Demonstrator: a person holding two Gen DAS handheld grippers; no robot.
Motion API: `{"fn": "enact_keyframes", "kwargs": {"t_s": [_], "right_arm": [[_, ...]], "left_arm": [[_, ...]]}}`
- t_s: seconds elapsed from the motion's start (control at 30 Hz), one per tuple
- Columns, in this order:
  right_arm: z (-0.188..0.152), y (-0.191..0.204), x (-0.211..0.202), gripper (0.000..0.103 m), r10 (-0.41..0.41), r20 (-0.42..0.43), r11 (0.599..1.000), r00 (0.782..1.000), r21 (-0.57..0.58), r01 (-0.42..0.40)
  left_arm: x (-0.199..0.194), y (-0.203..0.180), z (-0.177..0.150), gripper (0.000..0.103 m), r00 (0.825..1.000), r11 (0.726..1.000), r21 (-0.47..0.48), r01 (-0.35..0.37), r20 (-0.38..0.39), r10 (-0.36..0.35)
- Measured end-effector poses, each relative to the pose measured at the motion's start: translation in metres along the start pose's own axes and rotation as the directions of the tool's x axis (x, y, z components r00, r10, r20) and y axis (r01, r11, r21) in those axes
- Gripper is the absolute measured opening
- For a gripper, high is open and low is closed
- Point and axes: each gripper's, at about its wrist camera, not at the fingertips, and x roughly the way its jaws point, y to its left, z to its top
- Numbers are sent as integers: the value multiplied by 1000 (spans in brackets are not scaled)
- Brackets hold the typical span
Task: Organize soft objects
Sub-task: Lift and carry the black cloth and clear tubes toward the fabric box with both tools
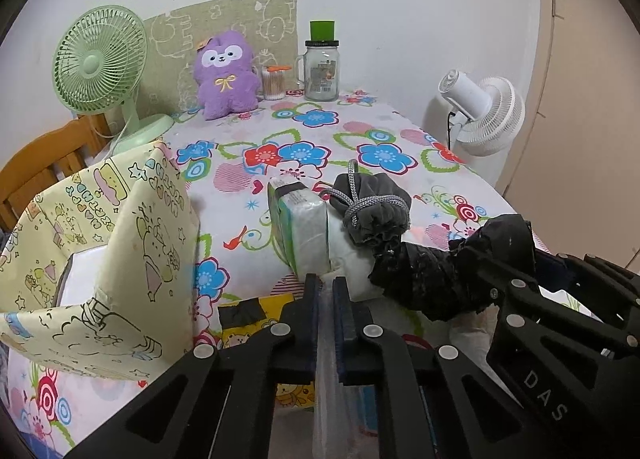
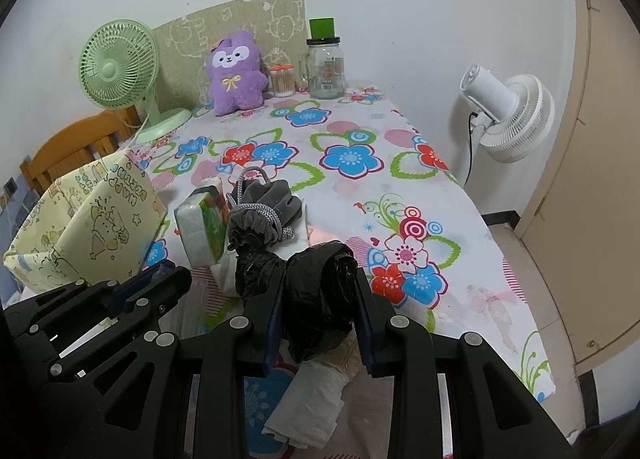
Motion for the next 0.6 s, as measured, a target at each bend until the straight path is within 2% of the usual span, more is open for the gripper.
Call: {"fn": "enact_keyframes", "kwargs": {"t_s": [0.6], "right_arm": [[12,6,-36,34,-5,70,1000,998,0,5]], "left_arm": [[-35,-5,12,3,998,999,28,-21,60,19]]}}
